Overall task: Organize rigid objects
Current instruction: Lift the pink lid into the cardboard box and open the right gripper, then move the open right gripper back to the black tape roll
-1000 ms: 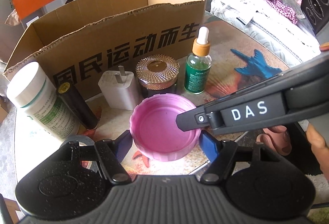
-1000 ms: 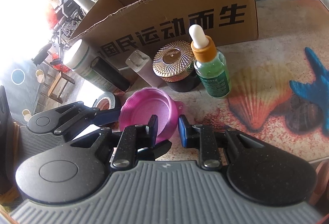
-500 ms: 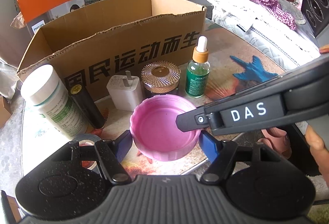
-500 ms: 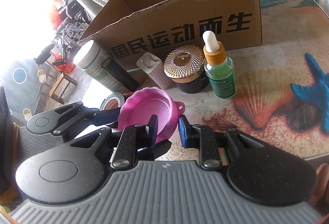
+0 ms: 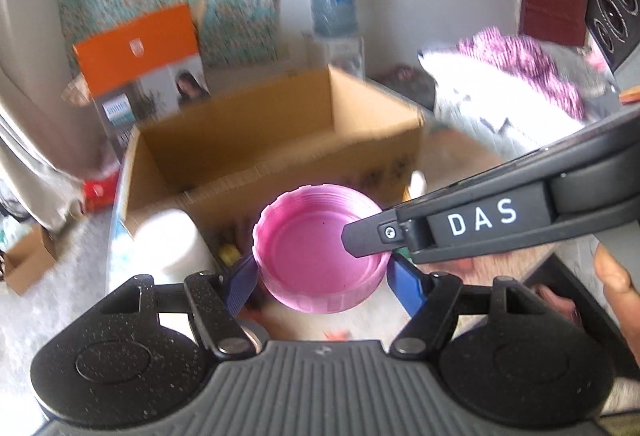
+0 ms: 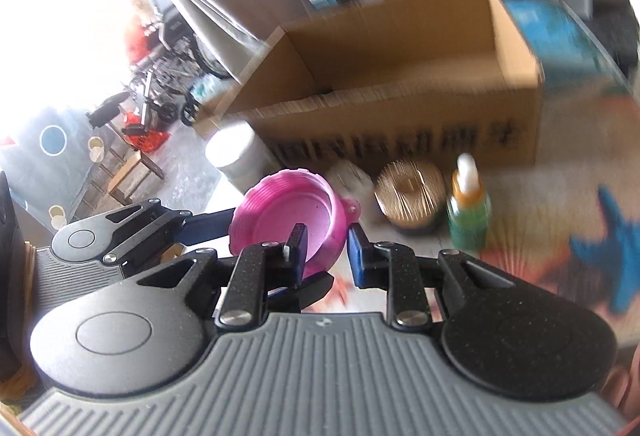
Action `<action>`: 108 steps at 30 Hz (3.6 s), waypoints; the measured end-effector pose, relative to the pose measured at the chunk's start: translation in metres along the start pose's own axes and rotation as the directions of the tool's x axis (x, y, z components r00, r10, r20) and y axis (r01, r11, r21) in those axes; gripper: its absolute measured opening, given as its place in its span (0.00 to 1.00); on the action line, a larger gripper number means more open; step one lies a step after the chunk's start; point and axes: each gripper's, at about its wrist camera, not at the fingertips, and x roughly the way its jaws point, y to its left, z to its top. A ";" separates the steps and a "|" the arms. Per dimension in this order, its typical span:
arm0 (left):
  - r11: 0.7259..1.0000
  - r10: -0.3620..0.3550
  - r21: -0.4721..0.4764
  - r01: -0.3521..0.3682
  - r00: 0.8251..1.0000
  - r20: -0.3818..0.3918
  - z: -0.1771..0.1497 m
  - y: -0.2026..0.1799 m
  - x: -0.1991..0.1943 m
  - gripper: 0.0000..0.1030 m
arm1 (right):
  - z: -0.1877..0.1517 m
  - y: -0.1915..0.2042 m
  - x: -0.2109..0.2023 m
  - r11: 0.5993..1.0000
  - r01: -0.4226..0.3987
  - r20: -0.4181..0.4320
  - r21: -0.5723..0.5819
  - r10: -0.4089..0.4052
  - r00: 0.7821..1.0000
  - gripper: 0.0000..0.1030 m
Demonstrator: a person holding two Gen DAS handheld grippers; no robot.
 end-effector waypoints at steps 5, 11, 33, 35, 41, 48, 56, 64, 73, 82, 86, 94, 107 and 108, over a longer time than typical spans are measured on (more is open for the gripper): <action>0.999 0.039 -0.012 -0.038 0.996 0.083 0.034 0.020 -0.014 0.70 | 0.042 0.019 -0.019 0.997 -0.017 0.068 -0.077 0.022 0.997 0.21; 0.998 0.032 -0.058 -0.027 0.995 0.093 0.079 0.054 -0.003 0.70 | 0.104 0.031 -0.018 0.989 -0.032 0.091 -0.146 0.046 0.995 0.22; 0.993 -0.100 -0.096 0.061 0.871 -0.480 0.106 0.131 0.190 0.70 | 0.186 -0.058 0.212 0.986 -0.046 -0.467 0.161 0.117 0.877 0.23; 0.994 -0.103 -0.087 0.068 0.856 -0.506 0.103 0.132 0.196 0.70 | 0.185 -0.064 0.222 0.984 -0.049 -0.493 0.173 0.130 0.860 0.23; 0.988 -0.146 -0.120 0.095 0.812 -0.565 0.099 0.134 0.208 0.74 | 0.174 -0.070 0.247 0.982 -0.042 -0.566 0.182 0.140 0.813 0.23; 0.985 -0.160 -0.144 0.095 0.810 -0.564 0.101 0.138 0.205 0.78 | 0.167 -0.066 0.263 0.984 -0.031 -0.598 0.173 0.130 0.791 0.26; 0.983 -0.155 -0.159 0.087 0.857 -0.491 0.109 0.135 0.174 0.84 | 0.176 -0.063 0.232 0.988 -0.059 -0.518 0.143 0.126 0.846 0.35; 0.973 -0.147 -0.222 0.065 0.916 -0.375 0.120 0.141 0.129 0.84 | 0.186 -0.058 0.150 0.990 -0.103 -0.351 0.093 0.130 0.927 0.43; 0.954 -0.166 -0.275 0.117 0.973 -0.161 0.115 0.134 0.053 0.91 | 0.159 -0.044 0.004 0.981 -0.189 0.014 0.035 0.189 0.982 0.73; 0.910 -0.168 -0.391 0.137 0.985 -0.048 0.067 0.109 0.015 0.93 | 0.072 -0.043 -0.073 0.999 -0.027 0.269 -0.020 0.032 0.963 0.99; 0.923 -0.194 -0.358 0.141 0.974 -0.116 0.039 0.095 0.019 0.93 | 0.039 -0.031 -0.076 0.992 0.107 0.284 -0.063 -0.085 0.955 0.99; 0.915 -0.188 -0.387 0.116 0.970 -0.154 -0.016 0.075 0.021 0.96 | 0.002 -0.009 -0.061 0.955 0.256 0.258 -0.149 -0.213 0.942 0.99; 0.898 -0.199 -0.416 0.140 0.975 -0.101 -0.048 0.081 0.005 1.00 | -0.016 0.008 -0.060 0.926 0.265 0.286 -0.271 -0.185 0.940 0.99; 0.894 -0.205 -0.423 0.150 0.975 -0.090 -0.050 0.081 0.003 1.00 | -0.017 0.007 -0.059 0.934 0.234 0.279 -0.269 -0.157 0.947 0.99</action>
